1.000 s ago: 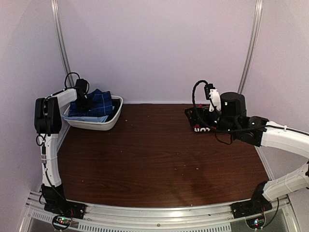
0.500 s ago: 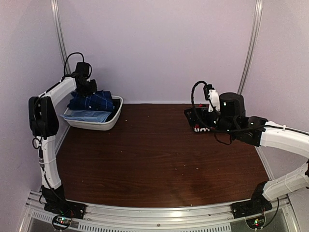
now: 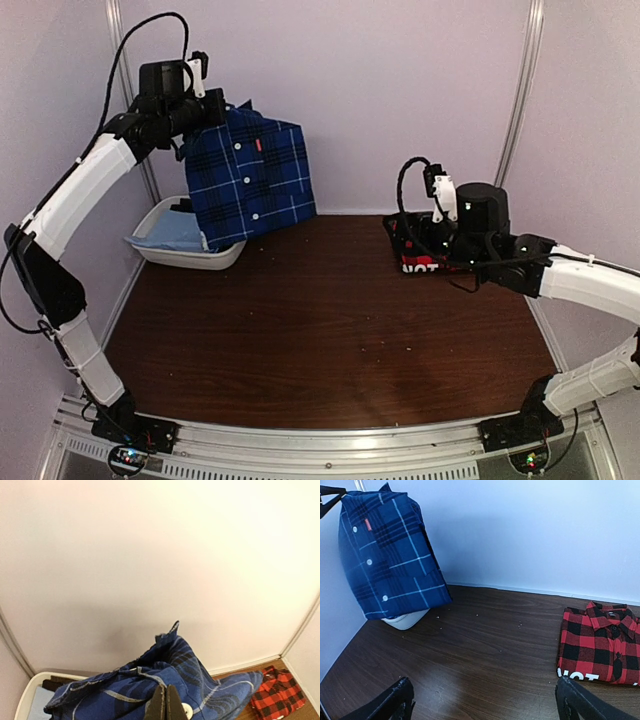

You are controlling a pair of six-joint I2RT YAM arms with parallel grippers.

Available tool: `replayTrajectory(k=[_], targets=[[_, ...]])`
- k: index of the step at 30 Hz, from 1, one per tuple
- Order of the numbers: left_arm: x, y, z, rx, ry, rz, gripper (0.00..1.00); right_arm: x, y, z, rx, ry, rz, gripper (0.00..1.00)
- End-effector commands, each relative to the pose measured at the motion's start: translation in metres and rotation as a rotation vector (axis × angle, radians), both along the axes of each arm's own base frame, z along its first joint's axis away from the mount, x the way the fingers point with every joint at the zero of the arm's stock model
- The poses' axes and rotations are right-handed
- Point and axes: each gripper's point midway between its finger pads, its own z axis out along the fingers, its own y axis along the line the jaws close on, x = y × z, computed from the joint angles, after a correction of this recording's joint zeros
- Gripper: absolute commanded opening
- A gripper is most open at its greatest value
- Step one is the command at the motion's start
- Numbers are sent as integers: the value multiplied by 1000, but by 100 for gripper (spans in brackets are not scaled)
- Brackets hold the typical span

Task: Fold and stack the long sleeve shirts
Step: Place the crumpled shirt at the center of the board.

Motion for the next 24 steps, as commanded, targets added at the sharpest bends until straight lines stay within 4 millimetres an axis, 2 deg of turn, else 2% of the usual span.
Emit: replayTrajectory(k=[1, 5, 10, 12, 15, 18, 20, 21, 22, 24], targets=[[-50, -41, 65, -35, -194, -132, 0, 6, -16, 32, 8, -78, -82, 100], [-101, -103, 78, -65, -219, -304, 0, 5, -32, 47, 20, -116, -141, 100], [-152, -167, 83, -123, -228, -514, 0, -4, -56, 67, 58, -166, -211, 100], [-172, -188, 91, -138, -245, -592, 0, -9, -67, 72, 74, -184, -238, 100], [-189, -200, 101, -162, -274, -691, 0, -15, -79, 79, 99, -209, -265, 100], [-178, -182, 92, -193, -281, -666, 0, -18, -85, 80, 108, -216, -276, 100], [-151, -163, 63, -238, -207, -658, 0, -18, -85, 76, 101, -209, -273, 100], [-135, -156, 42, -251, -154, -655, 0, -18, -83, 72, 95, -201, -267, 100], [-114, -150, 11, -256, -80, -639, 0, -17, -81, 67, 89, -191, -257, 100], [-75, -145, -58, -240, 87, -624, 0, -12, -71, 54, 65, -163, -223, 100]])
